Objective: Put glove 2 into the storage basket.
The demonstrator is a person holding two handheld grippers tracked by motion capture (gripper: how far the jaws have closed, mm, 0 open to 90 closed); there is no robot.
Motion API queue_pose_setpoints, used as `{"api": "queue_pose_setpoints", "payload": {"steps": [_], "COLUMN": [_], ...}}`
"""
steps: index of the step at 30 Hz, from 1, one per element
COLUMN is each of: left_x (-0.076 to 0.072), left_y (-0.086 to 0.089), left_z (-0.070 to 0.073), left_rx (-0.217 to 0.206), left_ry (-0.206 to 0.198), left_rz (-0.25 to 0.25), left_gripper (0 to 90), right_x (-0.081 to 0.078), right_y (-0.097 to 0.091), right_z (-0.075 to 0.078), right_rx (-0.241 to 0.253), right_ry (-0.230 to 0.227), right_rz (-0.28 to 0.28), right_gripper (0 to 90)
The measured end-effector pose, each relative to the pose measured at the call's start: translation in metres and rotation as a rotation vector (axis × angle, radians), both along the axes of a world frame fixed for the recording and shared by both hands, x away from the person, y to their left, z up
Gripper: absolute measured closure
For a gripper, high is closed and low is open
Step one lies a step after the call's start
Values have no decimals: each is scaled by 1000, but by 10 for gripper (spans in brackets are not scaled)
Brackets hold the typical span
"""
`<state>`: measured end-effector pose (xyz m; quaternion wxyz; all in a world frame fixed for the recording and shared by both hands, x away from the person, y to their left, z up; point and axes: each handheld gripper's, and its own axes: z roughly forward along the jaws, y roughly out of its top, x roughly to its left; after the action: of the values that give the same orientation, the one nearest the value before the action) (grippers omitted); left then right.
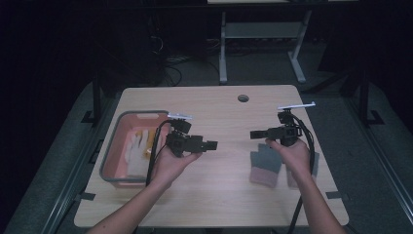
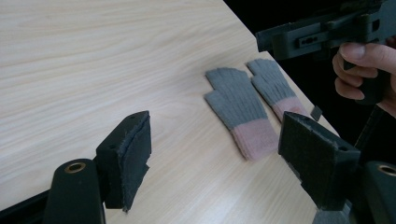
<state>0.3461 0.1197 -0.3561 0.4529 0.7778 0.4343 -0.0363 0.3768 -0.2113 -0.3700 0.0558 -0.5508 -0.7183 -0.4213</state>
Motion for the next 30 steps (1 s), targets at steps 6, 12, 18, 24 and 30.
{"api": "queue_pose_setpoints", "payload": {"steps": [6, 12, 18, 24, 30], "left_x": [1, 0, -1, -3, -5], "left_y": [-17, -33, -46, -59, -72], "left_z": [-4, -7, -11, -15, -17], "left_rx": [-4, 8, 12, 5, 8], "left_ry": [4, -1, -4, 0, -6], "left_rz": [-19, -42, -58, -81, -104], "left_gripper": [259, 254, 254, 254, 254], "right_x": [-8, -16, -25, -36, -46], "right_y": [-19, -37, -53, -67, -82], "right_z": [-7, -11, -11, -15, -24], "right_rx": [1, -22, -43, -90, -144], "right_ry": [6, 0, -17, -30, -25], "right_rz": [-28, -52, -64, -81, -108], "right_gripper": [361, 352, 357, 367, 383]}}
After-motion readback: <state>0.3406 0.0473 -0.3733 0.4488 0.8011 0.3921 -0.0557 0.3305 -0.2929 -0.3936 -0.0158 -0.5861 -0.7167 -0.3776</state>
